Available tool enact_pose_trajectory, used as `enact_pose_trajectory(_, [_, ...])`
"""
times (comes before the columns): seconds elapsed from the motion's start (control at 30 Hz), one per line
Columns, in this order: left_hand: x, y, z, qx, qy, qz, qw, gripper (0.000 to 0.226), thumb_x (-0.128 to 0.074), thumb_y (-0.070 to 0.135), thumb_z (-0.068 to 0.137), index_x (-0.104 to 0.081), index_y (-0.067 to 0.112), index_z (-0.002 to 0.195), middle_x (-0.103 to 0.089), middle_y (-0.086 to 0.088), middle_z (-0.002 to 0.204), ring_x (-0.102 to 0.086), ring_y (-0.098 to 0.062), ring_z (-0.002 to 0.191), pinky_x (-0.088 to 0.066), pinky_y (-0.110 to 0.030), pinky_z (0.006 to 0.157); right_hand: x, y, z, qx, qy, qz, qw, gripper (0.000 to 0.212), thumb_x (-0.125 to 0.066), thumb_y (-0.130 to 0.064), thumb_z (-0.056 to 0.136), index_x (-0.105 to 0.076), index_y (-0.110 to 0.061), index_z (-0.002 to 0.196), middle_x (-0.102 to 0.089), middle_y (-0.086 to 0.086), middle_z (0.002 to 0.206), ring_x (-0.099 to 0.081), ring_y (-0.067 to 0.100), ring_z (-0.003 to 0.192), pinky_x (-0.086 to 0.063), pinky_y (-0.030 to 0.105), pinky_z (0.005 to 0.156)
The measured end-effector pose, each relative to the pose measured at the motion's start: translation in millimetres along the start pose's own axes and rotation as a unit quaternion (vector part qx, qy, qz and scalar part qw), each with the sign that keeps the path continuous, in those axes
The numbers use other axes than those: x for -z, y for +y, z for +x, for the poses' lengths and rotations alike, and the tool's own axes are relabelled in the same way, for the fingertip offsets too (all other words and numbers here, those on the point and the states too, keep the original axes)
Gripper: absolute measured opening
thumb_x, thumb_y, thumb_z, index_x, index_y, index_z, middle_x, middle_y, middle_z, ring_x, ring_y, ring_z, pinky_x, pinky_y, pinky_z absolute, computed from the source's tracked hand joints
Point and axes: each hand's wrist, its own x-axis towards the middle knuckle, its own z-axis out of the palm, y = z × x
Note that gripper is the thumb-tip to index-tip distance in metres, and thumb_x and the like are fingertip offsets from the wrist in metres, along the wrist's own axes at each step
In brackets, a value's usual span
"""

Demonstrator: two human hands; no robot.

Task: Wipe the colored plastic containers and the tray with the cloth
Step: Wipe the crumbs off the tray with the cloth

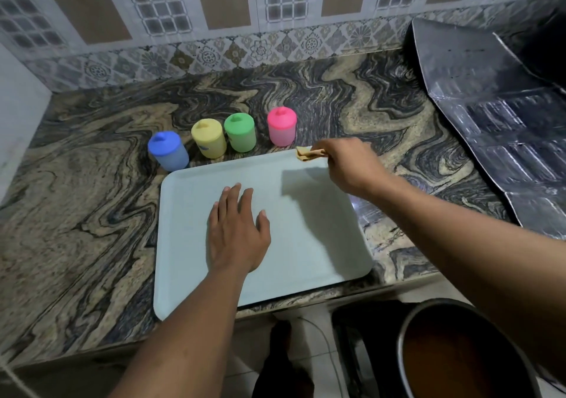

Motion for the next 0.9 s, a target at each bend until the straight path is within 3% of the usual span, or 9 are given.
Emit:
enact_pose_trajectory(0.13, [1.9,0.0,-0.9,0.003,-0.001,-0.001,1.000,0.059,-0.028,0.048,0.099,-0.031,0.024,0.153,-0.022,0.001,0.165,-0.014,-0.019,0.154,-0.016,-0.040,0.125,-31.6,0.0,8.6,0.068,-0.102,-0.119,0.985,0.030,-0.044,-0.020,0.095,-0.058,-0.022,0.121,-0.064,0.011,0.126,-0.063,0.037,0.110,-0.050,0.042,0.082])
enact_pose_trajectory(0.3, [2.5,-0.3,-0.8,0.002,-0.006,-0.006,1.000,0.059,-0.027,0.050,0.099,-0.030,0.025,0.153,-0.020,0.003,0.166,-0.011,-0.018,0.154,-0.015,-0.039,0.125,-44.0,6.2,-22.3,0.091,-0.081,-0.213,0.969,0.027,-0.036,-0.016,0.104,-0.050,-0.012,0.127,-0.055,0.010,0.139,-0.051,0.028,0.131,-0.043,0.039,0.098])
enact_pose_trajectory(0.4, [3.0,0.5,-1.0,0.002,-0.007,-0.006,1.000,0.059,-0.028,0.049,0.099,-0.031,0.025,0.153,-0.021,0.003,0.165,-0.011,-0.018,0.154,-0.015,-0.039,0.125,-38.0,2.8,-57.2,0.107,-0.087,-0.208,0.968,0.028,-0.039,-0.016,0.103,-0.052,-0.012,0.128,-0.054,0.009,0.144,-0.043,0.024,0.141,-0.040,0.035,0.103])
enact_pose_trajectory(0.47, [3.1,0.6,-1.3,0.004,-0.004,-0.005,1.000,0.059,-0.028,0.049,0.099,-0.032,0.024,0.152,-0.022,0.002,0.165,-0.013,-0.018,0.154,-0.016,-0.040,0.125,-38.7,2.4,-83.8,0.126,-0.054,-0.202,0.970,0.024,-0.053,-0.012,0.093,-0.063,-0.011,0.115,-0.065,0.011,0.132,-0.055,0.025,0.133,-0.050,0.035,0.095])
enact_pose_trajectory(0.53, [2.8,1.4,-1.3,0.004,-0.002,0.001,1.000,0.059,-0.029,0.049,0.099,-0.033,0.024,0.152,-0.024,0.002,0.164,-0.015,-0.019,0.154,-0.017,-0.040,0.125,-38.7,2.4,-106.2,0.117,-0.057,-0.179,0.975,0.021,-0.066,-0.009,0.073,-0.069,-0.011,0.094,-0.076,0.012,0.108,-0.070,0.028,0.111,-0.059,0.035,0.078])
enact_pose_trajectory(0.67, [2.8,1.3,-1.3,0.005,-0.005,0.004,1.000,0.059,-0.030,0.048,0.099,-0.033,0.023,0.152,-0.025,0.001,0.164,-0.015,-0.019,0.154,-0.018,-0.041,0.125,-38.8,-1.9,-145.8,0.138,-0.087,-0.166,0.972,0.035,-0.070,-0.003,0.048,-0.068,-0.013,0.082,-0.076,0.010,0.091,-0.074,0.029,0.091,-0.061,0.034,0.068])
enact_pose_trajectory(0.73, [2.0,1.2,-1.3,0.005,-0.007,0.003,1.000,0.059,-0.030,0.048,0.099,-0.033,0.024,0.152,-0.024,0.001,0.164,-0.014,-0.019,0.154,-0.017,-0.041,0.125,-34.4,-4.5,-163.7,0.131,-0.093,-0.167,0.973,0.042,-0.076,-0.005,0.038,-0.067,-0.017,0.077,-0.075,0.003,0.082,-0.073,0.024,0.074,-0.053,0.029,0.056])
enact_pose_trajectory(0.8, [1.8,1.1,-0.7,0.007,-0.008,0.000,1.000,0.059,-0.029,0.049,0.099,-0.033,0.024,0.152,-0.024,0.001,0.164,-0.014,-0.019,0.154,-0.017,-0.041,0.125,-26.9,-8.1,-173.2,0.125,-0.118,-0.168,0.971,0.043,-0.077,-0.009,0.039,-0.063,-0.022,0.077,-0.068,-0.004,0.072,-0.064,0.020,0.055,-0.041,0.027,0.047])
enact_pose_trajectory(0.9, [1.1,0.6,0.3,0.008,-0.007,-0.008,1.000,0.060,-0.029,0.049,0.098,-0.033,0.023,0.152,-0.024,0.000,0.164,-0.014,-0.020,0.154,-0.017,-0.041,0.125,-15.0,-10.7,-165.9,0.122,-0.161,-0.152,0.968,0.028,-0.066,-0.014,0.072,-0.055,-0.022,0.096,-0.066,-0.003,0.087,-0.064,0.026,0.070,-0.047,0.033,0.060])
